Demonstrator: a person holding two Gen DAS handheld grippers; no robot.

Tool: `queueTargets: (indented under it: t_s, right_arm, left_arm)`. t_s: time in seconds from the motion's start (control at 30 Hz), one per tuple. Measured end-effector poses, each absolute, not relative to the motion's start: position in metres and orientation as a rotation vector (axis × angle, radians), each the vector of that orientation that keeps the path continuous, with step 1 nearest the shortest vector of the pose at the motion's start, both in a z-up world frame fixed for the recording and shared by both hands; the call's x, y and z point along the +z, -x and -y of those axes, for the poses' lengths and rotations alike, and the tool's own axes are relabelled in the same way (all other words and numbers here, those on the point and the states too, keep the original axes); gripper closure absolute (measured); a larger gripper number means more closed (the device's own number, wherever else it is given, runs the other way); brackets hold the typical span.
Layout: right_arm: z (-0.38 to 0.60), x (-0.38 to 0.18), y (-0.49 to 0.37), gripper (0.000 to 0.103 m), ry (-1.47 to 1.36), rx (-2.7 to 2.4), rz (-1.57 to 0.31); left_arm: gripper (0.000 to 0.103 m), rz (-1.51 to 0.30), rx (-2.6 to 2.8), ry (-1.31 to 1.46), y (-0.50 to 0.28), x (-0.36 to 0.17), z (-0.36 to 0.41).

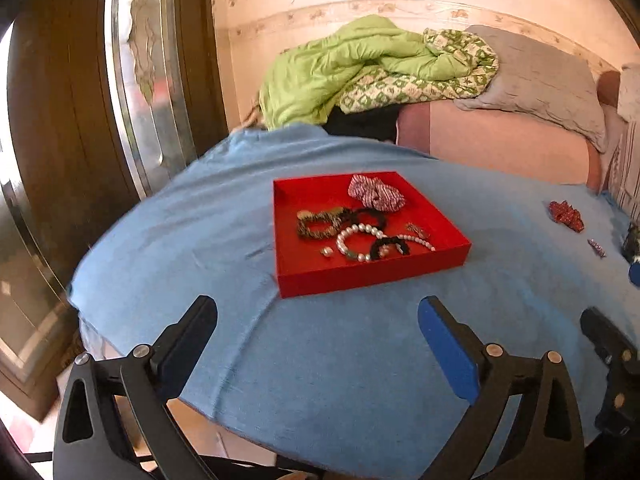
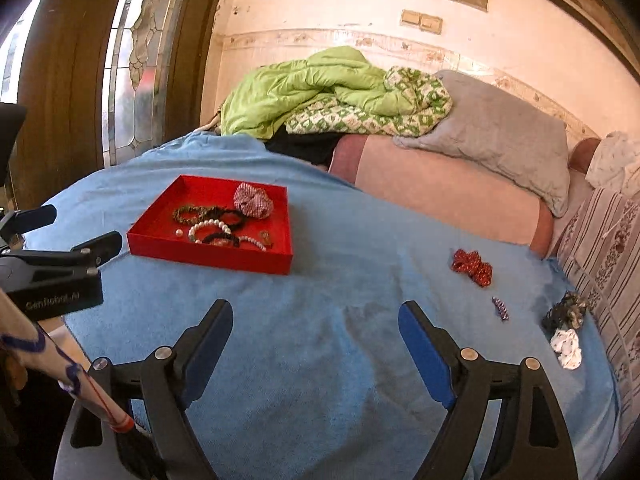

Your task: Organize jewelry

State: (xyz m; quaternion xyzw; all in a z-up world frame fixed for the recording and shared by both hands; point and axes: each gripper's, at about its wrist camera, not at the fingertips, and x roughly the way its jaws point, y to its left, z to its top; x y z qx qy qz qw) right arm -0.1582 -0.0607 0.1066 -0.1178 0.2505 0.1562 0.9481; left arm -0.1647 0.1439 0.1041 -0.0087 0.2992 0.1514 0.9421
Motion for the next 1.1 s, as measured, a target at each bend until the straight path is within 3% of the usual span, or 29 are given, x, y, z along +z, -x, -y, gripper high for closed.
queueTargets:
  t_s: [1.1]
  right_arm:
    - [0.057, 0.081, 0.138, 0.014, 0.245, 0.337, -0.609]
  left_arm:
    - [0.003, -0.657, 0.342, 0.016, 0.138, 0.087, -0.132]
